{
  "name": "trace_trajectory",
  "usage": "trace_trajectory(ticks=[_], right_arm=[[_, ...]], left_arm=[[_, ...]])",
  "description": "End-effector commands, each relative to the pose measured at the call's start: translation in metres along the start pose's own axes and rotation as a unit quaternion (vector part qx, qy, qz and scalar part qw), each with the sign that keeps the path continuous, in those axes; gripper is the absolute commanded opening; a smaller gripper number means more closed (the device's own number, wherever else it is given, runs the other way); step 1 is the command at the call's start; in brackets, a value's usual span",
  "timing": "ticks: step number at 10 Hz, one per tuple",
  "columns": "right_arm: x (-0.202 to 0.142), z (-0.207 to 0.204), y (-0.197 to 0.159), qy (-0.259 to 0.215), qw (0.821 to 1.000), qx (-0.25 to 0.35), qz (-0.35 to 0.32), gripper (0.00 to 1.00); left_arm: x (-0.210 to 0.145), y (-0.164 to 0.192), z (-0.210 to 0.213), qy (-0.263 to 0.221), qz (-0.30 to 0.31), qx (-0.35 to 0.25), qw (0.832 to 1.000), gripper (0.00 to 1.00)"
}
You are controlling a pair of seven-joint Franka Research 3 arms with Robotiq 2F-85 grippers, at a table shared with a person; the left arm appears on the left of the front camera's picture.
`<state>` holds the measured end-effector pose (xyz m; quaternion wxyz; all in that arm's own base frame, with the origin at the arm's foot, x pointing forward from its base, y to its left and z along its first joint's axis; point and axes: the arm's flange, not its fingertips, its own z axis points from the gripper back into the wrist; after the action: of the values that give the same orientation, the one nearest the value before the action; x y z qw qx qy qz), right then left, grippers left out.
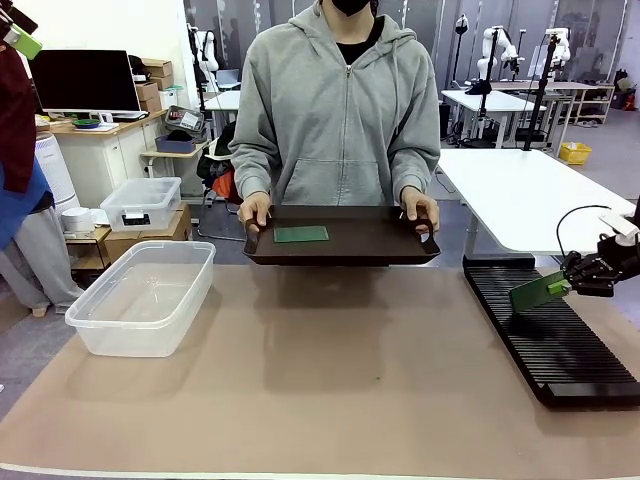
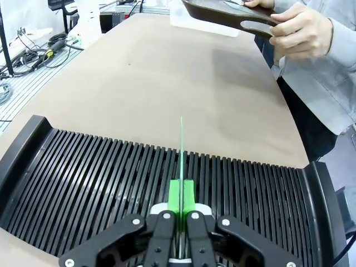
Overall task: Sort PCBs into racks and boxes based on the side picked up.
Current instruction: If the short side of the Blank PCB is picked up, insert it into the PCB Rack ; if the long side is picked up, place it in the Organizing box.
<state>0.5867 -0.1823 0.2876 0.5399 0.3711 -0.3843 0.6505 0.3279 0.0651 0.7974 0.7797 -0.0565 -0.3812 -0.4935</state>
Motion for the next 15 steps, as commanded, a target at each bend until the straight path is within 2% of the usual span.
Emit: trace_trajectory(ticks=[1,3,4,7,11,15], right_arm=[[-0.009,-0.026,-0.003,-0.012,1.000,-0.014,-0.009,0.02],[-0.013,-0.029,-0.002,-0.014,1.000,-0.014,-0.015,0.02],[-0.003,-0.001,0.001,-0.007,1.000,-0.006,-0.004,0.02],[-0.003,-0.001,0.001,-0.007,1.000,-0.006,-0.004,0.02],[-0.013,-0.003,-0.001,-0.062,0.998,-0.017,-0.011,0.02],[-0.020,-0.012,-0.004,-0.069,0.997,-0.014,-0.021,0.02]], left_arm=[[-0.001,0.000,0.000,0.002,0.000,0.001,1.000,1.00],[-0.001,0.000,0.000,0.002,0.000,0.001,1.000,1.00],[-0.001,0.000,0.000,0.002,0.000,0.001,1.000,1.00],[-0.001,0.000,0.000,0.002,0.000,0.001,1.000,1.00],[-0.001,0.000,0.000,0.002,0.000,0.001,1.000,1.00],[-0.001,0.000,0.000,0.002,0.000,0.001,1.000,1.00]])
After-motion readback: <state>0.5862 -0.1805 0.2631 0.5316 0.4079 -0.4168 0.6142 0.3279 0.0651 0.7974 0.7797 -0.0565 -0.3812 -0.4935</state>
